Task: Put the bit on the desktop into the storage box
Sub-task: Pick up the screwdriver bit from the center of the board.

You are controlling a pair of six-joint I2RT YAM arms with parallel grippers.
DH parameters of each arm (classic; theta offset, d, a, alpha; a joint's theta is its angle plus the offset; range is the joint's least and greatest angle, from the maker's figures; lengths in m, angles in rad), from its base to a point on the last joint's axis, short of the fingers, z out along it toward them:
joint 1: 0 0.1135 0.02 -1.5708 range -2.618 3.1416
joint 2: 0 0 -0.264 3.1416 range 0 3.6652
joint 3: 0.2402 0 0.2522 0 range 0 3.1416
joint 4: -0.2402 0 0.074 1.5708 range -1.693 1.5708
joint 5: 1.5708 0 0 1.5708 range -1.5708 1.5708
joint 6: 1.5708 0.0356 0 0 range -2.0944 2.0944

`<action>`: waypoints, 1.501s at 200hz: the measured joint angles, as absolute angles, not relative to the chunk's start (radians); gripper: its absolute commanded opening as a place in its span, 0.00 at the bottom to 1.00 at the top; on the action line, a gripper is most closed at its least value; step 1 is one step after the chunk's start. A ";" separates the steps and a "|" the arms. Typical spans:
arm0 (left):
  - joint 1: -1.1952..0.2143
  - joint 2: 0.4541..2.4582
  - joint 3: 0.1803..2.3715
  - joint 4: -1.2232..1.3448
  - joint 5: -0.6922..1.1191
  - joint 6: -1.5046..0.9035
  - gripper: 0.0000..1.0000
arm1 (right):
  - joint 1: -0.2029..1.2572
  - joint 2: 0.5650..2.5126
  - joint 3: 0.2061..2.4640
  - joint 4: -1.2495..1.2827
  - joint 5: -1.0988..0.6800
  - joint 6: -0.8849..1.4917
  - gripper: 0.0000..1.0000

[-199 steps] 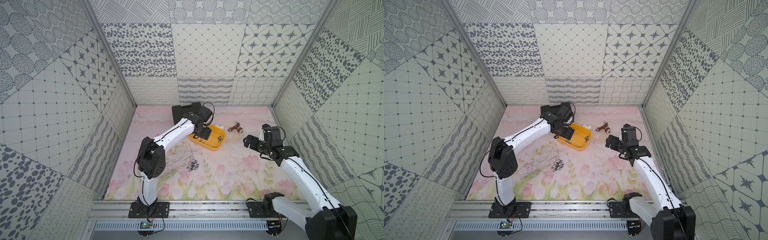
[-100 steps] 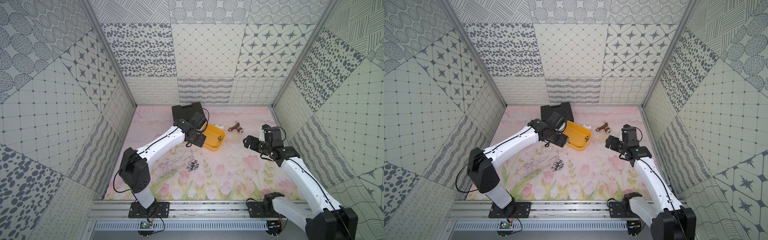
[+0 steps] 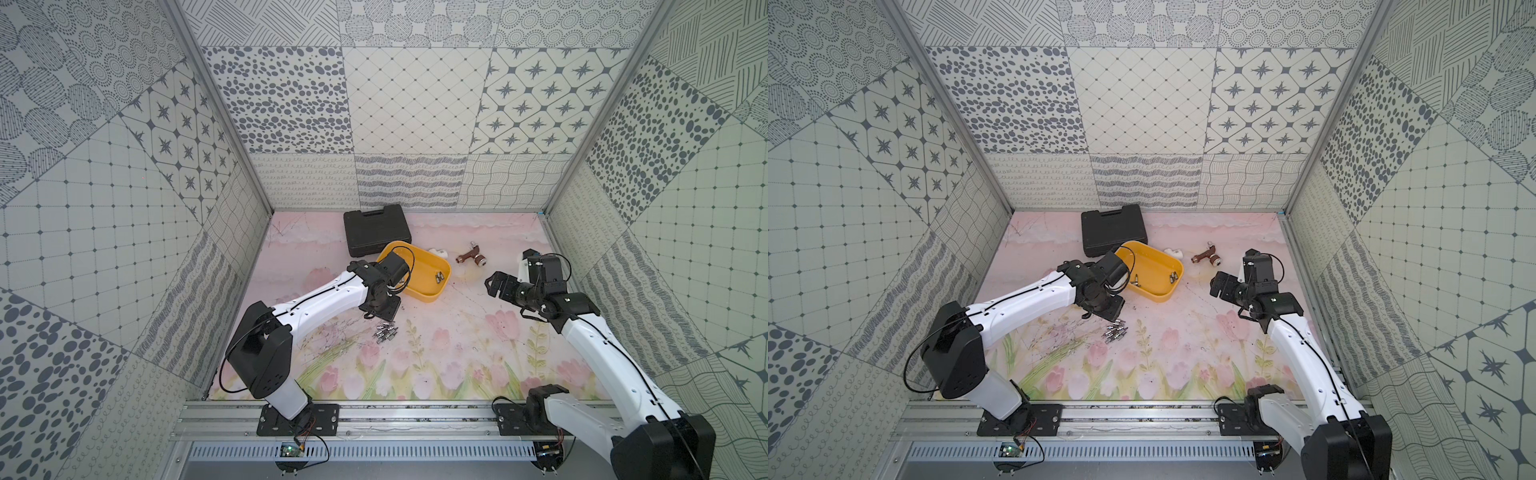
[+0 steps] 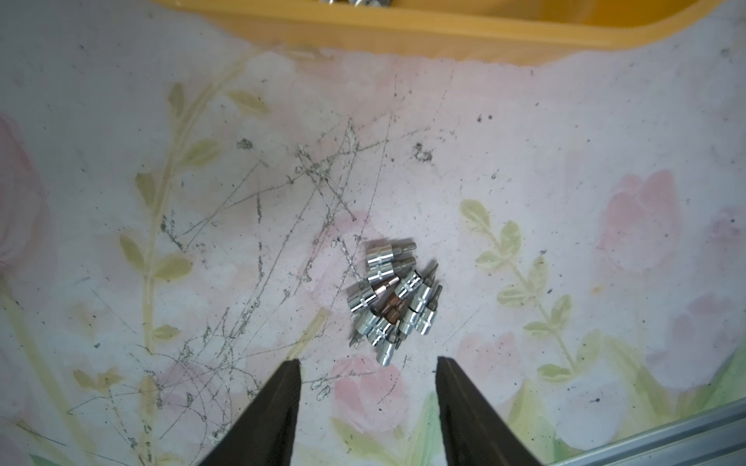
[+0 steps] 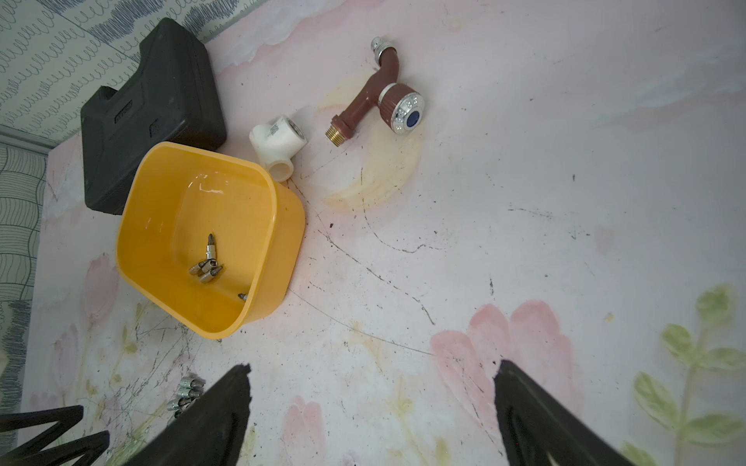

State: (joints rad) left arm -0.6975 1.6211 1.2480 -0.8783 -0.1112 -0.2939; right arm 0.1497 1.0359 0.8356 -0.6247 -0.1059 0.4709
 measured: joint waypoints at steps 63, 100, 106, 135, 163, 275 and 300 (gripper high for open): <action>-0.776 1.612 1.183 -0.880 -0.086 -0.357 0.42 | 0.150 1.058 0.837 -0.625 -0.105 0.470 0.97; -0.826 1.655 1.184 -0.880 -0.083 -0.378 0.36 | 0.150 1.069 0.840 -0.625 -0.105 0.467 0.97; -0.830 1.662 1.184 -0.879 -0.081 -0.381 0.36 | 0.150 1.071 0.840 -0.625 -0.105 0.467 0.96; -0.845 1.694 1.188 -0.878 -0.077 -0.392 0.32 | 0.150 1.076 0.840 -0.625 -0.105 0.467 0.97; -0.858 1.723 1.194 -0.874 -0.065 -0.393 0.29 | 0.150 1.076 0.840 -0.625 -0.105 0.467 0.97; -0.862 1.824 1.243 -0.855 -0.090 -0.390 0.23 | 0.150 1.076 0.842 -0.625 -0.105 0.467 0.97; -0.862 1.833 1.243 -0.855 -0.100 -0.389 0.23 | 0.150 1.081 0.842 -0.624 -0.105 0.467 0.97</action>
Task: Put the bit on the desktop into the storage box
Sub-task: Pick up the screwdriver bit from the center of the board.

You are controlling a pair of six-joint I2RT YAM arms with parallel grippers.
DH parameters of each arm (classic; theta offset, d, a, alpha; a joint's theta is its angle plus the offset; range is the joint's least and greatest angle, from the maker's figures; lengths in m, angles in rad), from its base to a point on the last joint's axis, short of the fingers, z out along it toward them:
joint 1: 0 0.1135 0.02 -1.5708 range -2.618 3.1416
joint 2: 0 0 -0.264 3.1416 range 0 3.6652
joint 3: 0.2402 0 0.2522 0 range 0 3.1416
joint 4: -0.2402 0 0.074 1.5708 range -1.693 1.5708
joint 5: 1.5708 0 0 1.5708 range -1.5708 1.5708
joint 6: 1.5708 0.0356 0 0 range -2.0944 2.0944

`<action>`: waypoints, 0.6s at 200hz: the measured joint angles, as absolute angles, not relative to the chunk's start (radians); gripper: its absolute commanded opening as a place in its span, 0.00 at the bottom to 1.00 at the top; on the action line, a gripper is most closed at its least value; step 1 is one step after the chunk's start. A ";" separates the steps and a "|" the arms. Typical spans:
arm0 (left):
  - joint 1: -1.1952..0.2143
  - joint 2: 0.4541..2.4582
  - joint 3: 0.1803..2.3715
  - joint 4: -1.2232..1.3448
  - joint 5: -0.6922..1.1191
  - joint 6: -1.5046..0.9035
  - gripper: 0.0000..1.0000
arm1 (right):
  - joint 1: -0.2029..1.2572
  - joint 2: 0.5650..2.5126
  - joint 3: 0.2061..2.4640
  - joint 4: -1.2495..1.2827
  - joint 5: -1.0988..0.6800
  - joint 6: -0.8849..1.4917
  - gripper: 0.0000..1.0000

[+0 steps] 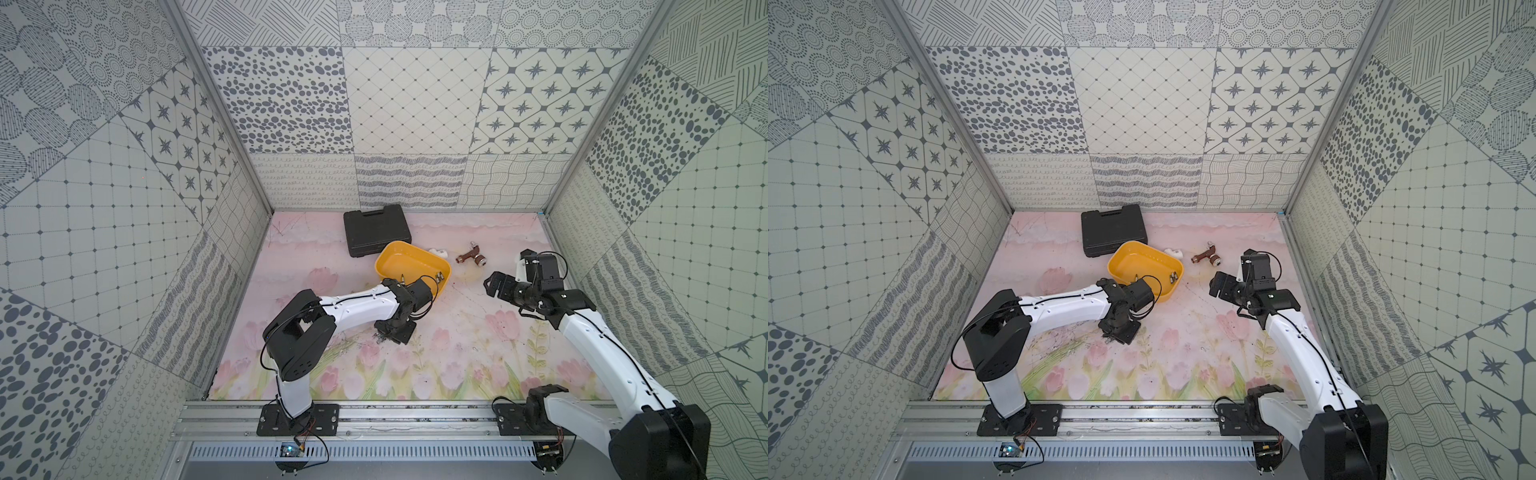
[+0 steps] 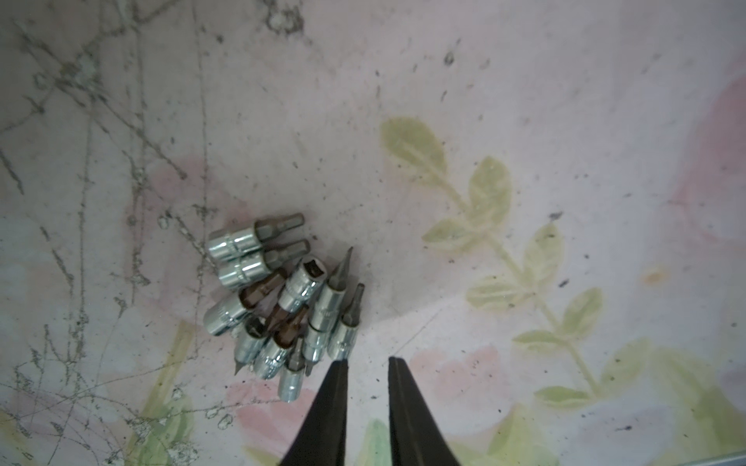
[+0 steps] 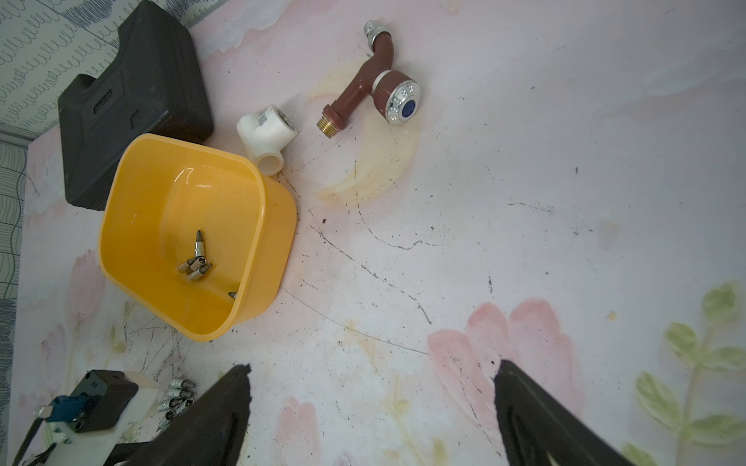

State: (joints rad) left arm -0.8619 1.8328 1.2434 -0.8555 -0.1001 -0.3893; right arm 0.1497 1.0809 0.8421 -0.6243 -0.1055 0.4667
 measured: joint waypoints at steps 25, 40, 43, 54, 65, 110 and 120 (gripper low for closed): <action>-0.862 1.837 1.245 -0.856 -0.109 -0.389 0.22 | 0.150 1.089 0.842 -0.625 -0.105 0.465 0.96; -0.862 1.843 1.247 -0.856 -0.113 -0.389 0.22 | 0.150 1.091 0.842 -0.624 -0.105 0.464 0.97; -0.862 1.844 1.248 -0.856 -0.114 -0.389 0.22 | 0.150 1.091 0.842 -0.624 -0.105 0.464 0.97; -0.862 1.848 1.248 -0.856 -0.118 -0.389 0.22 | 0.150 1.093 0.842 -0.624 -0.106 0.464 0.96; -0.862 1.852 1.249 -0.857 -0.123 -0.389 0.21 | 0.150 1.094 0.842 -0.624 -0.106 0.464 0.97; -0.862 1.861 1.255 -0.856 -0.144 -0.389 0.21 | 0.150 1.094 0.842 -0.624 -0.107 0.464 0.97; -0.862 1.863 1.256 -0.856 -0.145 -0.388 0.21 | 0.150 1.094 0.842 -0.624 -0.107 0.464 0.96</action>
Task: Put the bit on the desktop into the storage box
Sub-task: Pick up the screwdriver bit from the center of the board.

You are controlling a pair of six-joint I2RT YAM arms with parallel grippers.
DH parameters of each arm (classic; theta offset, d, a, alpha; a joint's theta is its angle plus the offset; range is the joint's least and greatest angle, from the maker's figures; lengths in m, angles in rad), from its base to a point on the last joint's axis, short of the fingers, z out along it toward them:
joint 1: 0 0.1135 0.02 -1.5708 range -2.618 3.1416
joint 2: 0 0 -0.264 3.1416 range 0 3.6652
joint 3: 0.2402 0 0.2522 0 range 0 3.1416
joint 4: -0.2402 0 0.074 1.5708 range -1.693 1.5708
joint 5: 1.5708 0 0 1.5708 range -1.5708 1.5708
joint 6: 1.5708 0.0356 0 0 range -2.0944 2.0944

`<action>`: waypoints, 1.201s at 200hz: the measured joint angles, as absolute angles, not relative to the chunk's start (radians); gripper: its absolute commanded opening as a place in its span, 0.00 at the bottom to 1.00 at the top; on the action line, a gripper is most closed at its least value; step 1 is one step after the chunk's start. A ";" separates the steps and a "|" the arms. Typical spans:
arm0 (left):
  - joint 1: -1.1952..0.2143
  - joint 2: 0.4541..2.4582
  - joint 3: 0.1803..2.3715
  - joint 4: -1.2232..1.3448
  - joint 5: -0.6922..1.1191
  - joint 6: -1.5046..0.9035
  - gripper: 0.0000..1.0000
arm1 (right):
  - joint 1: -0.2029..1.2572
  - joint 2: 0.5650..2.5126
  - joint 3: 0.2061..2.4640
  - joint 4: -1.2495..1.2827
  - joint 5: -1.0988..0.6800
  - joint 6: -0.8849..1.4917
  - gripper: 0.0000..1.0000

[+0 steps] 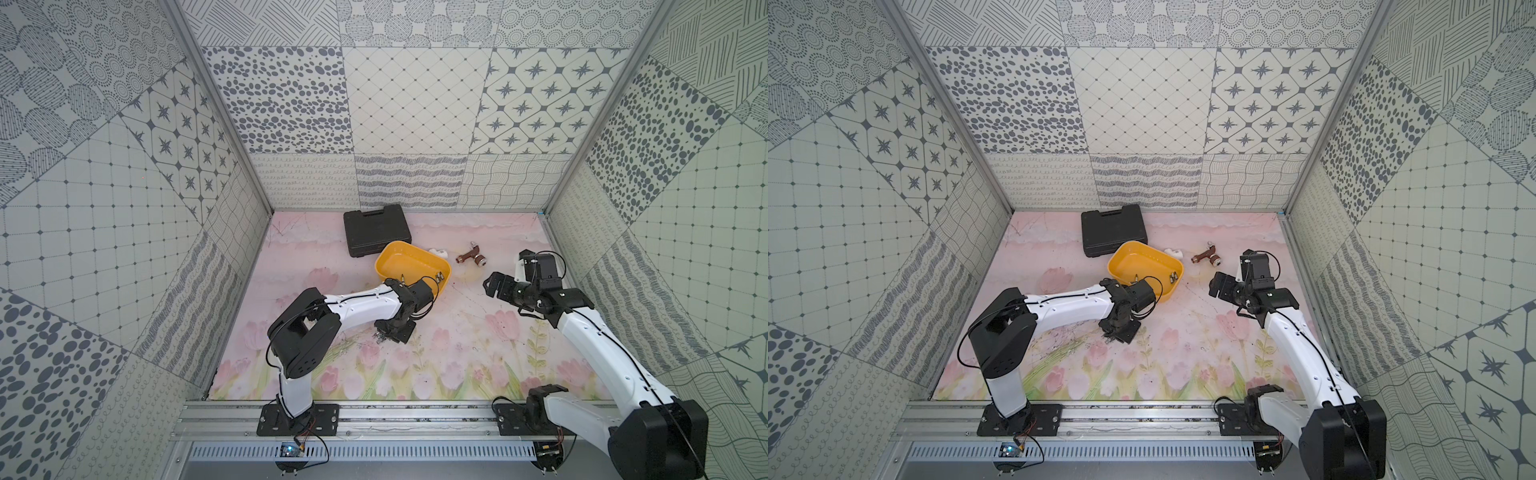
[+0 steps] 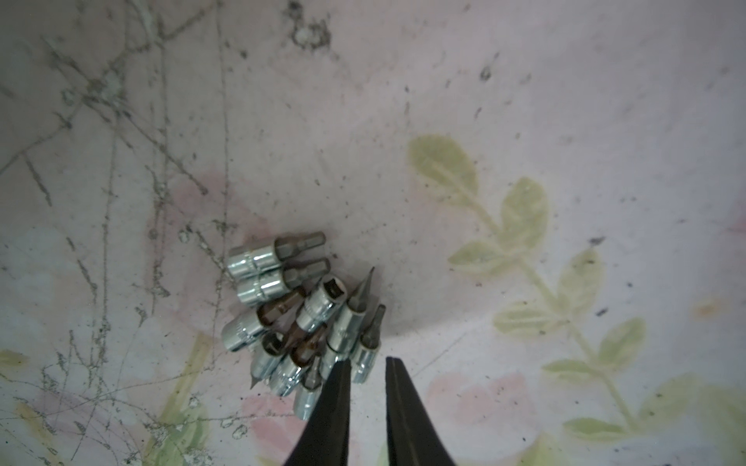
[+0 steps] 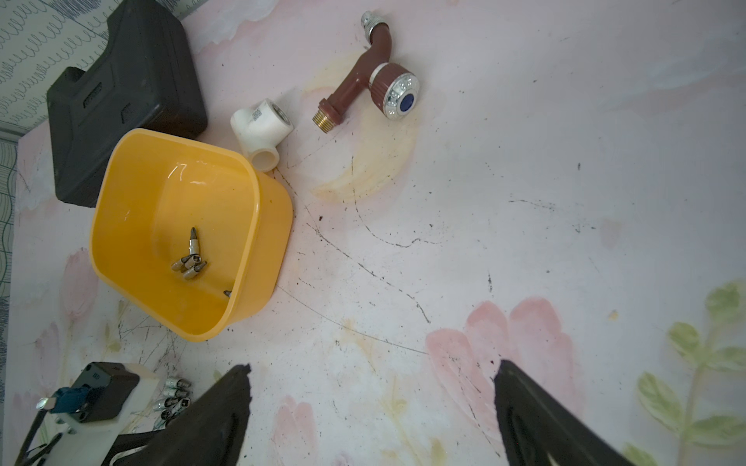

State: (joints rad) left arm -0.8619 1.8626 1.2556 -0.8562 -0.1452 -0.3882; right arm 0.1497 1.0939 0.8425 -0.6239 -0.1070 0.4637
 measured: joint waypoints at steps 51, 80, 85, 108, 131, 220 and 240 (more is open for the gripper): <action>-0.862 1.867 1.257 -0.856 -0.152 -0.388 0.21 | 0.150 1.094 0.842 -0.624 -0.108 0.464 0.97; -0.862 1.873 1.257 -0.856 -0.152 -0.388 0.20 | 0.150 1.094 0.842 -0.624 -0.109 0.464 0.97; -0.862 1.876 1.257 -0.856 -0.152 -0.388 0.20 | 0.150 1.094 0.842 -0.624 -0.108 0.464 0.97; -0.862 1.881 1.257 -0.856 -0.152 -0.388 0.20 | 0.150 1.094 0.842 -0.624 -0.109 0.464 0.97; -0.862 1.883 1.257 -0.856 -0.152 -0.389 0.20 | 0.150 1.094 0.842 -0.624 -0.109 0.464 0.97; -0.863 1.886 1.253 -0.854 -0.142 -0.389 0.19 | 0.150 1.094 0.842 -0.624 -0.109 0.464 0.97; -0.863 1.885 1.251 -0.854 -0.140 -0.389 0.19 | 0.150 1.094 0.842 -0.624 -0.109 0.464 0.97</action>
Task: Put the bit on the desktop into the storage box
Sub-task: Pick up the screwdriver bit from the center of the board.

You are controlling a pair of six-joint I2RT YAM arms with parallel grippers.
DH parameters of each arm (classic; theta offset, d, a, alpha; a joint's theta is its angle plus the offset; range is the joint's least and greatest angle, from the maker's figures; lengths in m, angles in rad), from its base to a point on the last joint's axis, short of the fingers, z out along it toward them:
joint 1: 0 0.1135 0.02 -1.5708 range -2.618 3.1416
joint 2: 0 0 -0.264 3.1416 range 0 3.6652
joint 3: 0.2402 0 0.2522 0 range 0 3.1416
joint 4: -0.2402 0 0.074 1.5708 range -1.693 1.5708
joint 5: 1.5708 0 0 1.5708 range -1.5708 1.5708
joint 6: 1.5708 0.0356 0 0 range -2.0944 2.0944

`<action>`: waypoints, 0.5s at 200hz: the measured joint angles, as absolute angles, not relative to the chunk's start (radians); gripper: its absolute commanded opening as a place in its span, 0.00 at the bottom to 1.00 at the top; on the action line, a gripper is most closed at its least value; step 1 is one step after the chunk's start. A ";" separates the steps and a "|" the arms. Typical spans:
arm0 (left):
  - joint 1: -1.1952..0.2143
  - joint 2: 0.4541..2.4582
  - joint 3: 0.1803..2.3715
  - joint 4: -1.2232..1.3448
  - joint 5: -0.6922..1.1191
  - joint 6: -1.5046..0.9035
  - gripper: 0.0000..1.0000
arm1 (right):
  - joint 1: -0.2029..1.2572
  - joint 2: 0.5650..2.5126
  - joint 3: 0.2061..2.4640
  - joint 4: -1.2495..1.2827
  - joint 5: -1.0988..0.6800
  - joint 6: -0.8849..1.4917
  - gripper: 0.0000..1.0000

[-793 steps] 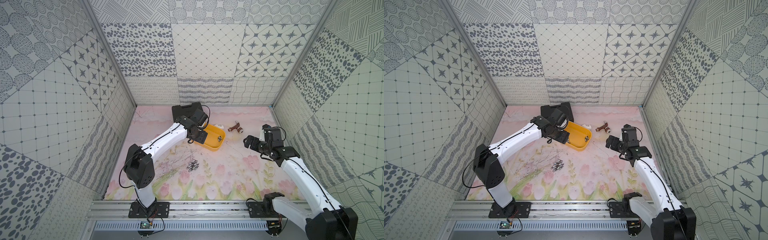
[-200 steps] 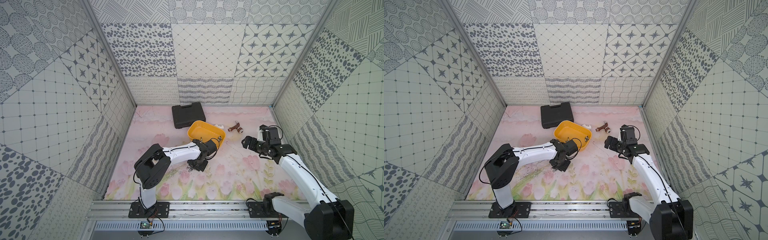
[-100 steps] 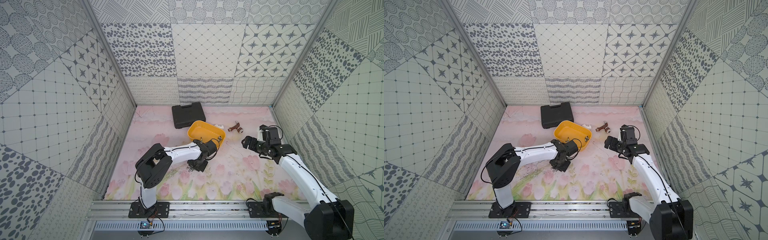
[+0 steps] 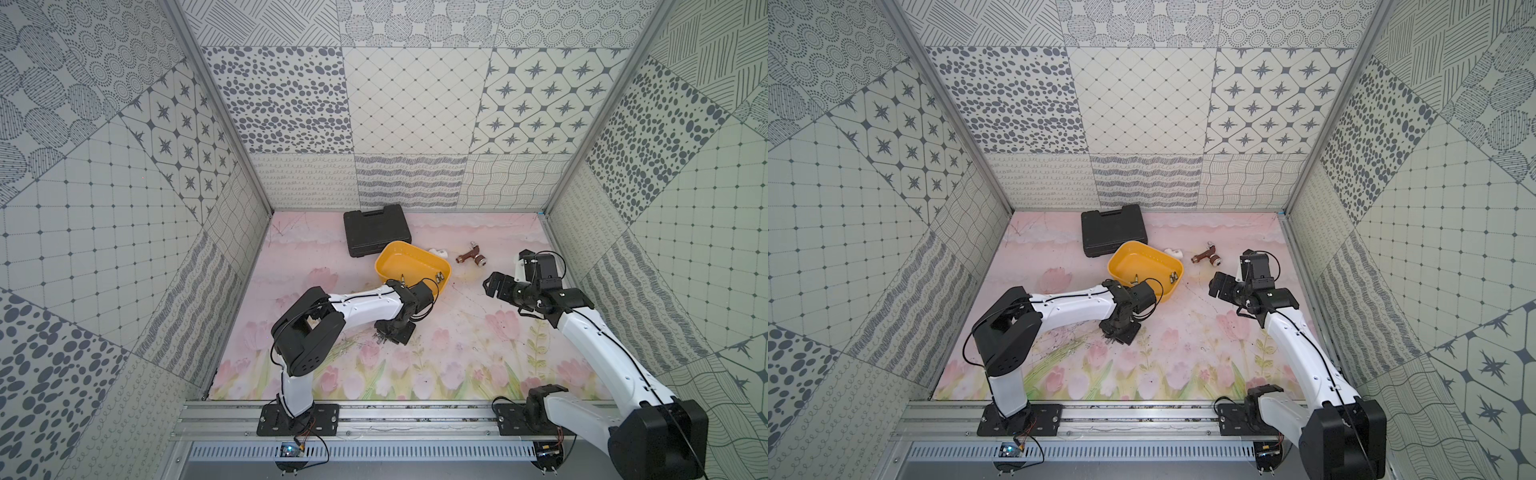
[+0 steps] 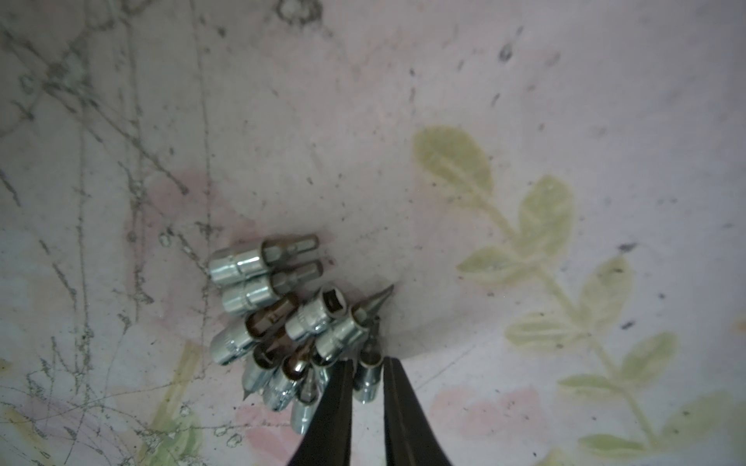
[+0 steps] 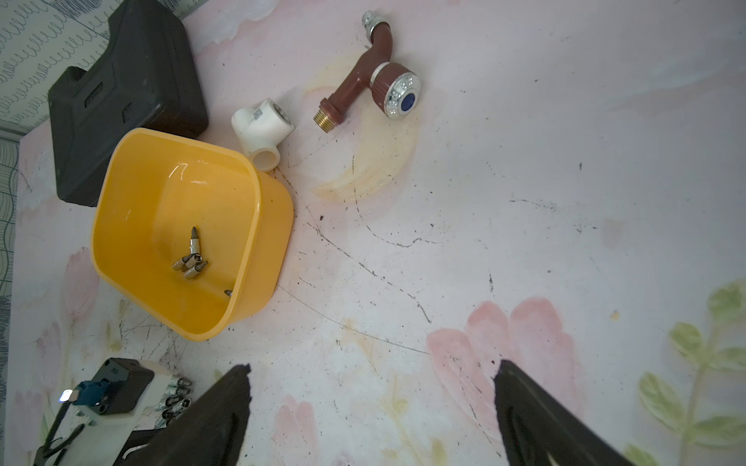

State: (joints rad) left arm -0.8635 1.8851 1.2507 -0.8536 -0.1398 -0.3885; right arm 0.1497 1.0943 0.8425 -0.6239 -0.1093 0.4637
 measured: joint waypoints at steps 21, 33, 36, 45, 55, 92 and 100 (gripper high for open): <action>-0.866 1.885 1.250 -0.853 -0.138 -0.389 0.19 | 0.150 1.094 0.842 -0.624 -0.110 0.464 0.97; -0.868 1.885 1.249 -0.853 -0.137 -0.389 0.19 | 0.150 1.094 0.842 -0.624 -0.112 0.464 0.97; -0.868 1.885 1.249 -0.853 -0.137 -0.389 0.19 | 0.150 1.094 0.842 -0.624 -0.112 0.464 0.96; -0.869 1.886 1.248 -0.853 -0.136 -0.389 0.19 | 0.150 1.094 0.842 -0.624 -0.112 0.464 0.97; -0.870 1.887 1.248 -0.853 -0.136 -0.389 0.20 | 0.150 1.094 0.842 -0.624 -0.112 0.464 0.97; -0.873 1.891 1.246 -0.853 -0.133 -0.389 0.21 | 0.150 1.094 0.842 -0.624 -0.112 0.464 0.97; -0.874 1.892 1.245 -0.853 -0.133 -0.389 0.21 | 0.150 1.094 0.842 -0.624 -0.112 0.464 0.96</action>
